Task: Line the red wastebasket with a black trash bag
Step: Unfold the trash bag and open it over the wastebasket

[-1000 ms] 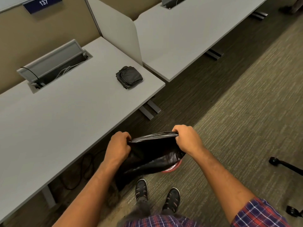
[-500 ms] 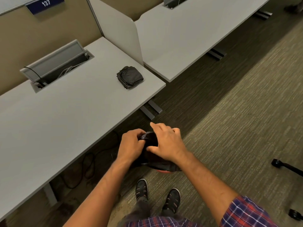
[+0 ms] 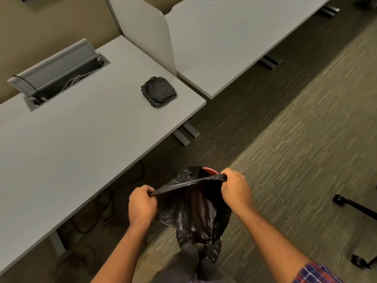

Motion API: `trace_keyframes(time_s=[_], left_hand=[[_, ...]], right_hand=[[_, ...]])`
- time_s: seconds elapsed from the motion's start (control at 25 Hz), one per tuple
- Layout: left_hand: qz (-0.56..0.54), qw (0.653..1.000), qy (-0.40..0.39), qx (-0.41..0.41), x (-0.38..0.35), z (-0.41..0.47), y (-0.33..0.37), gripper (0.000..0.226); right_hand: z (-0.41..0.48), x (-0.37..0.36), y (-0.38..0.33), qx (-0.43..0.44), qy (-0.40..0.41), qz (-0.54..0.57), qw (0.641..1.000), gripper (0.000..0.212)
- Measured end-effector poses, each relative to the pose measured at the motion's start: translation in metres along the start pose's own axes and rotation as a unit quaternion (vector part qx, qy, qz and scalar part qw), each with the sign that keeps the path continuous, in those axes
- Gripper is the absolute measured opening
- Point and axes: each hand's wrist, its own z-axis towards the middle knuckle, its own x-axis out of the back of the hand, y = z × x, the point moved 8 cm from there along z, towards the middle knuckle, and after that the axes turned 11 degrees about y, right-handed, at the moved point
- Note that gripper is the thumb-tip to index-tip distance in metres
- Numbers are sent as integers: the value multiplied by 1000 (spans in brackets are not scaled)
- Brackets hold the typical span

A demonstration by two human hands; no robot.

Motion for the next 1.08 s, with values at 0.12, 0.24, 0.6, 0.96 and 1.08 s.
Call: trace_keyframes(time_s=[0.12,0.24,0.6,0.96,1.08], left_hand=[[-113,985,-29,129,-40,6,-26,34],[-198,963,-44,179,-87,14,-30,41],[-245,923,-169,246,-240,68,-35,26],[-336,834,-230,373,-356,92,-49,24],[-350,785,-291,421,-397,92,-65,28]], right_hand=[[-4,-24,33,-73,12,28,997,31],[2,-50,64,-145,45,59,987,35],[83,-164,169,-290,28,110,950,25],[165,-266,265,-331,-158,166,916,11],[174,-302,289,-377,-330,224,836,16]])
